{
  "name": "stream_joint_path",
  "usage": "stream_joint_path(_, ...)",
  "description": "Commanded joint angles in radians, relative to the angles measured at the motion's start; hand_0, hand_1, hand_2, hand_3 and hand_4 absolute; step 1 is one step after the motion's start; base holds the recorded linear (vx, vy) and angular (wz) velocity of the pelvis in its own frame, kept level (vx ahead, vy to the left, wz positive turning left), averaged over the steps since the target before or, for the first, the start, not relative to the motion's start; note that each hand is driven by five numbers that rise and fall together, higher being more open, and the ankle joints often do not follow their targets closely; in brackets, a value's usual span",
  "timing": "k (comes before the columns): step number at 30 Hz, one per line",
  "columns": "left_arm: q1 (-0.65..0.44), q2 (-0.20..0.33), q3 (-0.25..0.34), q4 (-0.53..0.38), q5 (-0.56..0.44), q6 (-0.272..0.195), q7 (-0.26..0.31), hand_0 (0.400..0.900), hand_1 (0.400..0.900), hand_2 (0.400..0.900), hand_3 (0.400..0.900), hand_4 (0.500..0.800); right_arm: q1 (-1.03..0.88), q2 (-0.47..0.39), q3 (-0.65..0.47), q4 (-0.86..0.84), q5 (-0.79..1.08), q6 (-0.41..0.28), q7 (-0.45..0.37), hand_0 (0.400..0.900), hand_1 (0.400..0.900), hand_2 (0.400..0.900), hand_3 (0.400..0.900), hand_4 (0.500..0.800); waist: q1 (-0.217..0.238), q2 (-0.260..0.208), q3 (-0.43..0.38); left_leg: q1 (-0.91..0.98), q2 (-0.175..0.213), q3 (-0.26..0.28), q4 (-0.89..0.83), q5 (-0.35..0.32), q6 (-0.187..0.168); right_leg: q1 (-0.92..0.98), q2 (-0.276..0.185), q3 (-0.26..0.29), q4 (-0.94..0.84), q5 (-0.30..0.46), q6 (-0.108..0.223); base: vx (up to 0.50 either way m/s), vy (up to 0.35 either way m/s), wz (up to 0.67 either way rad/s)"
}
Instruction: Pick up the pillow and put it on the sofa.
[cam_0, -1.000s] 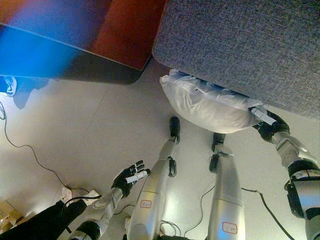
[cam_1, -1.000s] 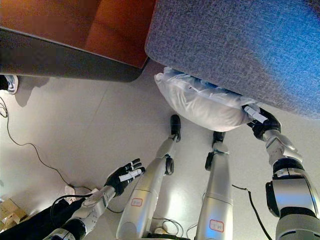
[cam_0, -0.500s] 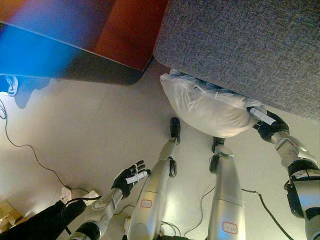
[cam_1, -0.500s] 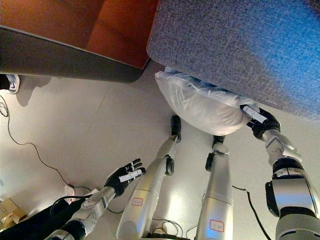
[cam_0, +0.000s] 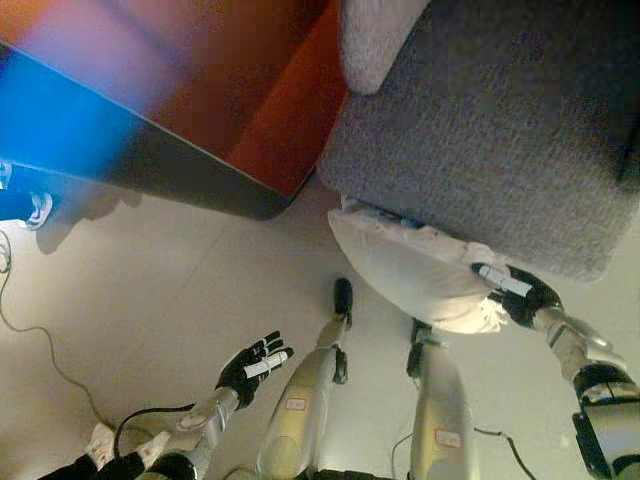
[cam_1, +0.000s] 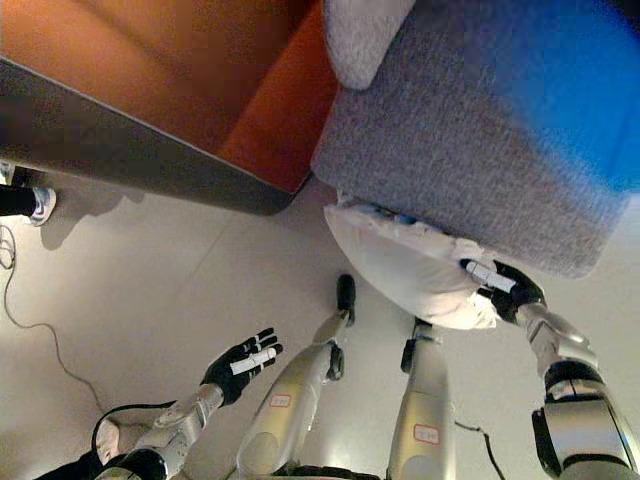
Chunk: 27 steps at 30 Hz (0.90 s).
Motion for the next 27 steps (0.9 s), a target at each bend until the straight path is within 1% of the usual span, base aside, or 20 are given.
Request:
stream_joint_path(1,0.111,0.04,0.039,0.08,0.057,0.004,-0.014,0.9,0.9,0.9,0.9,0.8,0.032,-0.019,-0.042,-0.129,0.016,-0.108,0.114,0.4,0.4,0.4,0.4,0.5,-0.026,-0.082,-0.061,0.067,-0.008,0.047,0.102,-0.2,-0.066,0.098,0.03,-0.054,-0.166,0.059,0.021,0.14,-0.039,-0.06)
stream_joint_path(3,0.117,0.038,0.054,0.114,0.078,0.006,-0.025,0.9,0.9,0.9,0.9,0.8,0.079,0.002,-0.047,-0.175,0.004,-0.103,0.12,0.4,0.4,0.4,0.4,0.5,-0.031,-0.104,-0.093,0.121,-0.002,0.053,0.067,-0.2,-0.067,0.151,0.03,-0.053,-0.197,0.064,0.029,0.12,-0.028,-0.05)
stream_joint_path(4,0.117,0.038,0.056,0.117,0.08,0.007,-0.025,0.9,0.9,0.9,0.9,0.8,0.084,0.004,-0.048,-0.182,0.003,-0.1,0.119,0.4,0.4,0.4,0.4,0.5,-0.031,-0.106,-0.099,0.123,-0.002,0.054,0.062,-0.196,-0.067,0.154,0.03,-0.053,-0.204,0.07,0.029,0.16,-0.025,-0.07)
stream_joint_path(5,0.128,0.036,0.075,0.138,0.101,0.008,-0.034,0.9,0.9,0.9,0.9,0.8,0.128,0.025,-0.056,-0.237,-0.006,-0.082,0.114,0.4,0.4,0.4,0.4,0.5,-0.037,-0.125,-0.127,0.169,0.002,0.065,0.035,-0.203,-0.064,0.195,0.031,-0.048,-0.227,0.068,0.036,0.11,-0.021,-0.05)
stream_joint_path(6,0.13,0.036,0.08,0.14,0.105,0.013,-0.034,0.9,0.9,0.9,0.9,0.8,0.137,0.031,-0.057,-0.254,-0.011,-0.074,0.108,0.4,0.4,0.4,0.4,0.5,-0.038,-0.13,-0.135,0.175,0.002,0.069,0.031,-0.201,-0.064,0.202,0.031,-0.047,-0.236,0.074,0.037,0.19,-0.023,-0.1)
stream_joint_path(8,0.146,0.039,0.119,0.151,0.12,0.032,-0.034,0.9,0.9,0.9,0.9,0.8,0.193,0.048,-0.069,-0.341,-0.056,-0.028,0.097,0.4,0.4,0.4,0.4,0.5,-0.047,-0.157,-0.174,0.227,0.007,0.086,0.009,-0.212,-0.06,0.26,0.034,-0.038,-0.276,0.08,0.045,0.16,-0.015,-0.1)
stream_joint_path(11,0.165,0.041,0.156,0.169,0.132,0.041,-0.035,0.9,0.9,0.9,0.9,0.8,0.231,0.036,-0.082,-0.413,-0.1,0.019,0.098,0.4,0.4,0.4,0.4,0.5,-0.052,-0.18,-0.207,0.276,0.011,0.091,-0.004,-0.22,-0.058,0.317,0.037,-0.037,-0.309,0.089,0.047,0.13,-0.021,-0.04)
stream_joint_path(14,0.18,0.036,0.188,0.198,0.151,0.045,-0.031,0.9,0.9,0.9,0.9,0.8,0.252,0.012,-0.086,-0.51,-0.113,0.092,0.098,0.4,0.4,0.4,0.4,0.5,-0.055,-0.201,-0.245,0.319,0.014,0.092,-0.023,-0.224,-0.056,0.363,0.042,-0.037,-0.335,0.095,0.05,0.12,-0.034,0.02)
stream_joint_path(16,0.187,0.031,0.198,0.214,0.158,0.048,-0.026,0.9,0.9,0.9,0.9,0.8,0.259,-0.001,-0.085,-0.551,-0.113,0.121,0.107,0.4,0.4,0.4,0.4,0.5,-0.057,-0.209,-0.265,0.338,0.015,0.089,-0.033,-0.224,-0.055,0.382,0.047,-0.037,-0.34,0.094,0.049,0.12,-0.011,0.03)
stream_joint_path(17,0.196,0.024,0.206,0.229,0.167,0.05,-0.019,0.9,0.9,0.9,0.9,0.8,0.263,-0.015,-0.082,-0.597,-0.118,0.147,0.121,0.4,0.4,0.4,0.4,0.5,-0.058,-0.218,-0.285,0.357,0.016,0.088,-0.039,-0.225,-0.054,0.4,0.051,-0.036,-0.344,0.091,0.046,0.13,0.004,0.05)
stream_joint_path(19,0.204,0.014,0.218,0.247,0.177,0.054,-0.012,0.9,0.9,0.9,0.9,0.8,0.253,-0.048,-0.085,-0.641,-0.11,0.177,0.145,0.4,0.4,0.4,0.4,0.5,-0.055,-0.23,-0.313,0.383,0.019,0.091,-0.045,-0.23,-0.053,0.427,0.055,-0.042,-0.351,0.087,0.043,0.15,0.014,0.06)
stream_joint_path(21,0.21,0.008,0.223,0.255,0.187,0.059,-0.007,0.9,0.9,0.9,0.9,0.8,0.234,-0.081,-0.09,-0.658,-0.104,0.193,0.165,0.4,0.4,0.4,0.4,0.5,-0.051,-0.238,-0.332,0.403,0.02,0.091,-0.052,-0.234,-0.054,0.45,0.059,-0.045,-0.36,0.084,0.042,0.13,0.005,0.06)
stream_joint_path(24,0.21,0.001,0.221,0.27,0.206,0.074,0.004,0.9,0.9,0.9,0.9,0.8,0.163,-0.163,-0.091,-0.648,-0.067,0.225,0.167,0.4,0.4,0.4,0.4,0.5,-0.04,-0.255,-0.363,0.427,0.023,0.089,-0.052,-0.243,-0.053,0.481,0.065,-0.048,-0.37,0.08,0.038,0.12,-0.021,0.09)
stream_joint_path(25,0.211,0.003,0.218,0.281,0.213,0.075,0.003,0.9,0.9,0.9,0.9,0.8,0.111,-0.214,-0.093,-0.624,-0.027,0.254,0.171,0.4,0.4,0.4,0.4,0.5,-0.032,-0.265,-0.375,0.434,0.024,0.089,-0.051,-0.246,-0.054,0.492,0.067,-0.052,-0.374,0.08,0.037,0.1,-0.028,0.08)
stream_joint_path(27,0.21,0.002,0.215,0.287,0.216,0.076,0.003,0.9,0.9,0.9,0.9,0.8,0.067,-0.248,-0.088,-0.594,0.002,0.267,0.174,0.4,0.4,0.4,0.4,0.5,-0.026,-0.27,-0.381,0.441,0.025,0.087,-0.052,-0.249,-0.054,0.503,0.069,-0.054,-0.38,0.081,0.037,0.08,-0.026,0.05)
